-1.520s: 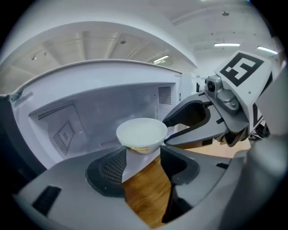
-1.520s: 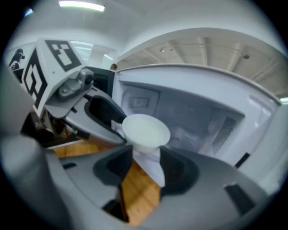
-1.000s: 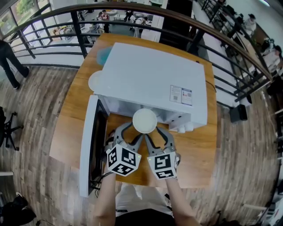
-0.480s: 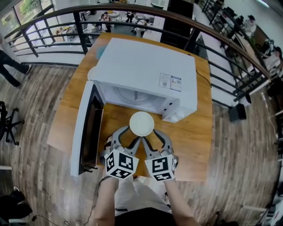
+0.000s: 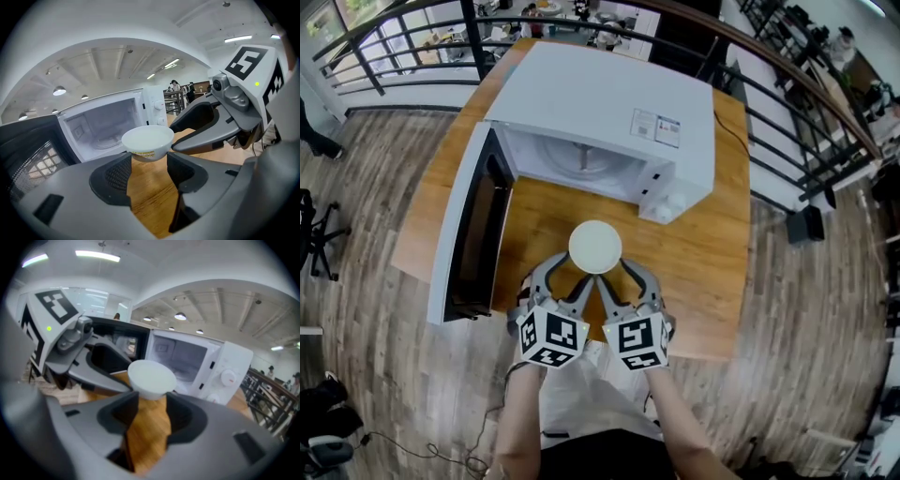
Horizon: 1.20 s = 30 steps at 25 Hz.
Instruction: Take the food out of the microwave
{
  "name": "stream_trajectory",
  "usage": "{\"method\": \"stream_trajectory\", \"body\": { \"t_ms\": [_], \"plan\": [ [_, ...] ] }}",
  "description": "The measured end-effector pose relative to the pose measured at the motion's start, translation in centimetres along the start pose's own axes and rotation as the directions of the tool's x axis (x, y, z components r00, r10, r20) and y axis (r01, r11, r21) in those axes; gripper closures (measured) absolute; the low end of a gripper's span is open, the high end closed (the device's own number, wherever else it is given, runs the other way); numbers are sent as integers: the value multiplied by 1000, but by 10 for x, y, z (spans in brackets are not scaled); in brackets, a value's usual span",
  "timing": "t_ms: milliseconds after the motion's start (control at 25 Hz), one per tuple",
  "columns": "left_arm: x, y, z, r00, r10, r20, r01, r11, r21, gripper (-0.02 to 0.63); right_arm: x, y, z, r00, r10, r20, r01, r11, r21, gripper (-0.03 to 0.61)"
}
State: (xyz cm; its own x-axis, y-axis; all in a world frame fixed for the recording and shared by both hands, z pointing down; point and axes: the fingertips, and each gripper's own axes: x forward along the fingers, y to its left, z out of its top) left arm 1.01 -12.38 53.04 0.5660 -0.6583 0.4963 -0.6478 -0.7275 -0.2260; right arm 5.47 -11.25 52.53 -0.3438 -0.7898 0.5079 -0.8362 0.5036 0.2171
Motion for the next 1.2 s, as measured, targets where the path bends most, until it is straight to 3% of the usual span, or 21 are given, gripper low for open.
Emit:
{"method": "stream_trajectory", "body": {
  "t_ms": [680,1200],
  "plan": [
    [24,-17,-60,996,-11,-84,10,1000,-18,353,26,21,-50,995,65,-73,-63,998,28,374],
    [35,-32,-92,994,-32,-100,26,997,-67,353,39,32,-84,991,70,-111,-70,998,4,379]
  ]
}}
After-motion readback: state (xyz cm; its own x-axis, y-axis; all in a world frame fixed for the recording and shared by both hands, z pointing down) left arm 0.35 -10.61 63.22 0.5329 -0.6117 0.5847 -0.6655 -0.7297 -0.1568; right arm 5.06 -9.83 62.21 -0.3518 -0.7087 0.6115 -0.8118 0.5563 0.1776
